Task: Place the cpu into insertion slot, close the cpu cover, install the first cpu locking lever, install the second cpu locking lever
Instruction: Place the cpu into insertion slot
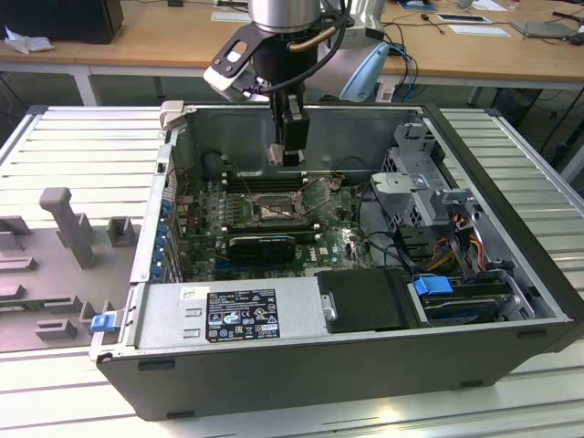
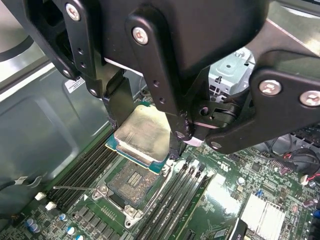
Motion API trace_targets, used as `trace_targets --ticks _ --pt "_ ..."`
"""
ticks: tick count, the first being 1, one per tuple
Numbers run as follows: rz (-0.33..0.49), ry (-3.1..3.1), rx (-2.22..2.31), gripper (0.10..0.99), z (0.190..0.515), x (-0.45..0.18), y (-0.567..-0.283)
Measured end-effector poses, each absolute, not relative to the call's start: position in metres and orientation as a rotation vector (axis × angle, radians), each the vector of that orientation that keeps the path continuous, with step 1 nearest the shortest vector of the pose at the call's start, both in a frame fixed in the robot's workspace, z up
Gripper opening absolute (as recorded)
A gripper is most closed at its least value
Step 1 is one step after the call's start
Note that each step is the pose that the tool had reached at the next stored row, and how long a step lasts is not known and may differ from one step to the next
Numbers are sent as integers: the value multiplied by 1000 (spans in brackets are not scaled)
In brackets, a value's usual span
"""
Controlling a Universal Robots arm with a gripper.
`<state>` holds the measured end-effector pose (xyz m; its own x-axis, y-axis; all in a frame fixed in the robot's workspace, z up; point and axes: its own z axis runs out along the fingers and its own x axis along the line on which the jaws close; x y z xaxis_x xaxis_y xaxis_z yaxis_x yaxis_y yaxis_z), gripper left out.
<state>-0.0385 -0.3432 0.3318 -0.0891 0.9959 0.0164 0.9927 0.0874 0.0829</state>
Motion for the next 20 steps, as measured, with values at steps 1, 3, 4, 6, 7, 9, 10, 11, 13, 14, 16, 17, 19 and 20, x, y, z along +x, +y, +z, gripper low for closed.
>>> trace_targets --ticks 1,3,4,6,7,9,10,11,13,14,16,17,19,20 --pt "112 2284 2090 525 331 -39 -343" --pt "112 2284 2090 525 331 -39 -343" --pt "112 2283 2090 525 330 -39 -343" --pt "112 2283 2090 525 329 -39 -343" --pt "112 2283 2091 525 329 -39 -343" --pt "112 2283 2091 525 328 -39 -343" --pt "112 2283 2091 525 327 -39 -343" --pt "111 2284 2091 525 327 -39 -343" --pt "111 2284 2091 525 326 -39 -343" --pt "111 2284 2091 525 326 -39 -343" --pt "111 2284 2091 525 325 -39 -343" --pt "111 2284 2091 525 325 -39 -343" --pt "111 2284 2091 525 324 -39 -343" --pt "111 2284 2091 525 323 -39 -343"
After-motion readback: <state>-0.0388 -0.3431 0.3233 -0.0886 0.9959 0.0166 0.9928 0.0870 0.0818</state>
